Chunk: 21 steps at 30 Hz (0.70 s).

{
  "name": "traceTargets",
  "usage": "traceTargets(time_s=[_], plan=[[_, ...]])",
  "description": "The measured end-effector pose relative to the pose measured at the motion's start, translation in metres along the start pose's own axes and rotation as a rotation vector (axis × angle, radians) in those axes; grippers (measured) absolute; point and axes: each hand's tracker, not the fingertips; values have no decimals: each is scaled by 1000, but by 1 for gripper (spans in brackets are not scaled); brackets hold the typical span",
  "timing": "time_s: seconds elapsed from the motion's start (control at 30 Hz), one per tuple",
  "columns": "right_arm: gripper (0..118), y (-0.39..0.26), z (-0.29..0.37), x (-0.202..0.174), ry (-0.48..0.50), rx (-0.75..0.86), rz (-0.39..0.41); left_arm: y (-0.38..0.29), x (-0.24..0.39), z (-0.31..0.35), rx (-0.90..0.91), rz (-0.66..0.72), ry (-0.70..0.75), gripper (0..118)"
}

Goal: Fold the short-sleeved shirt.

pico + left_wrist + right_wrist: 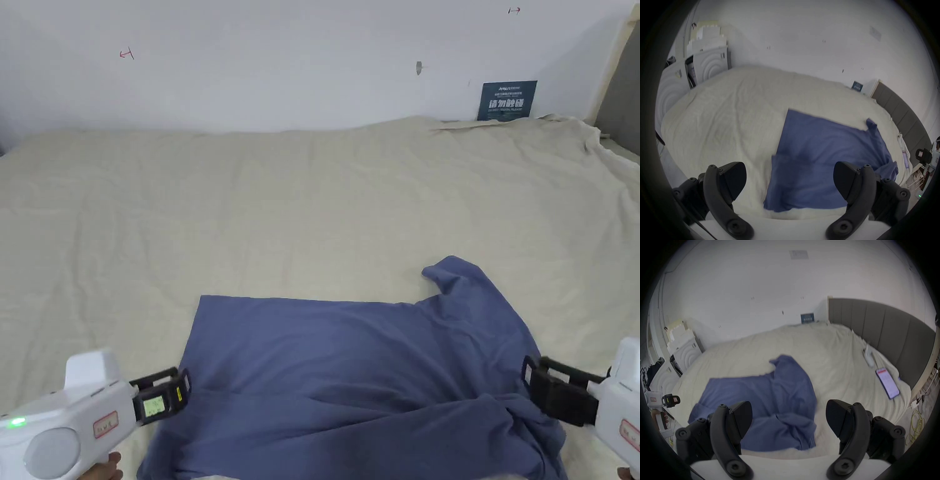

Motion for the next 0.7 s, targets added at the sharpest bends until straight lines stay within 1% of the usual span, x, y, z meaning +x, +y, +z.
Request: traceTargets(time_s=[0.13, 0.17, 0.2, 0.23, 0.27, 0.3, 0.33, 0.37, 0.4, 0.43, 0.47, 0.5, 0.57, 0.63, 0.7], plan=[[95, 16, 6, -13, -23, 76, 26, 21, 14, 3, 75, -53, -5, 110], [95, 18, 6, -14, -29, 91, 32, 25, 16, 2, 99, -56, -4, 109], [95, 20, 6, -16, -35, 107, 37, 30, 19, 1, 114, -57, -9, 105], [93, 22, 6, -19, -43, 127, 39, 34, 22, -1, 125, -59, -15, 93], [88, 24, 5, -20, -43, 133, 37, 38, 24, -3, 153, -62, -25, 80], [75, 27, 3, -20, -41, 140, 36, 42, 26, -6, 175, -70, -42, 65], [48, 29, 1, -21, -38, 149, 39, 45, 29, -10, 184, -77, -37, 40], [25, 31, -1, -22, -39, 154, 42, 50, 32, -16, 187, -85, -39, 22], [6, 33, -4, -23, -41, 157, 47, 55, 34, -21, 184, -93, -41, 10], [3, 36, -10, -22, -39, 156, 54, 59, 37, -28, 184, -104, -45, 0], [0, 38, -13, -21, -26, 153, 56, 62, 38, -34, 187, -108, -53, 0], [0, 41, -17, -20, -3, 141, 57, 67, 39, -40, 186, -117, -57, 0], [0, 44, -26, -21, -4, 146, 50, 79, 42, -58, 141, -129, -65, 0], [0, 50, -35, -22, -13, 139, 65, 88, 44, -78, 126, -144, -69, 0], [0, 54, -45, -20, -13, 135, 63, 100, 43, -102, 67, -143, -80, 0]])
